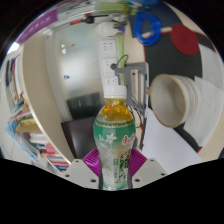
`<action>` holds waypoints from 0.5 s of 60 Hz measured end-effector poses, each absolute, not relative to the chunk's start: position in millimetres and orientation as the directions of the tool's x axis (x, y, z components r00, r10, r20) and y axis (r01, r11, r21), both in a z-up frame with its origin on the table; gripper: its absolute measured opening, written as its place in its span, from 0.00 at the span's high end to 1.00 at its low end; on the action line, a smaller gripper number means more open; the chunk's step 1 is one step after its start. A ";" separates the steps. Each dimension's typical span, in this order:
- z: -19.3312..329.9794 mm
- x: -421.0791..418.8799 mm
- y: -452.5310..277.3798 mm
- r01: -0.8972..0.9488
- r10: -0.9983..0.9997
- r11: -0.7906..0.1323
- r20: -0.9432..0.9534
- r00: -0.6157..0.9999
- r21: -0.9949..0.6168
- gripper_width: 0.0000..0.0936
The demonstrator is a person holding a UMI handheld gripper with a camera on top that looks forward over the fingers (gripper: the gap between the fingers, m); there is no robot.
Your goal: Pour water
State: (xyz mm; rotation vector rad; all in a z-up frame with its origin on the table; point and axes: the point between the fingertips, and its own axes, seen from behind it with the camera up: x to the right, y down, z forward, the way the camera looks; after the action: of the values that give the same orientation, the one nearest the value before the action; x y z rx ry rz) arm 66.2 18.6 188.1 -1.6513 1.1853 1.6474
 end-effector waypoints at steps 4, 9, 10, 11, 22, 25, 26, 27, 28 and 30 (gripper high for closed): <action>196.5 79.1 18.6 -0.856 -0.107 -0.510 -0.981 0.160 -0.083 0.65; 221.5 120.6 23.2 -0.773 -0.001 -0.461 -0.871 0.491 -0.435 0.65; 226.2 129.8 24.4 -0.745 0.014 -0.444 -0.836 0.549 -0.497 0.65; 231.3 139.5 25.4 -0.715 0.026 -0.425 -0.797 0.603 -0.555 0.65; 253.4 256.0 30.5 -0.292 -0.056 -0.234 -0.287 0.956 -0.927 0.65; 241.3 282.1 31.5 -0.200 -0.094 -0.210 -0.184 0.978 -0.957 0.65; 237.5 289.9 31.8 -0.178 -0.104 -0.215 -0.158 0.982 -0.960 0.65; 234.0 297.4 31.2 -0.159 -0.110 -0.228 -0.137 0.984 -0.960 0.65; 228.1 303.6 31.6 -0.145 -0.115 -0.236 -0.121 0.986 -0.961 0.65; 211.1 311.9 33.6 -0.132 -0.122 -0.248 -0.104 0.987 -0.960 0.65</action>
State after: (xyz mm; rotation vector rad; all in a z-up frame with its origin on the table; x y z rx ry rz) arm 311.9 33.6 211.1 -1.8253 0.1854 0.0095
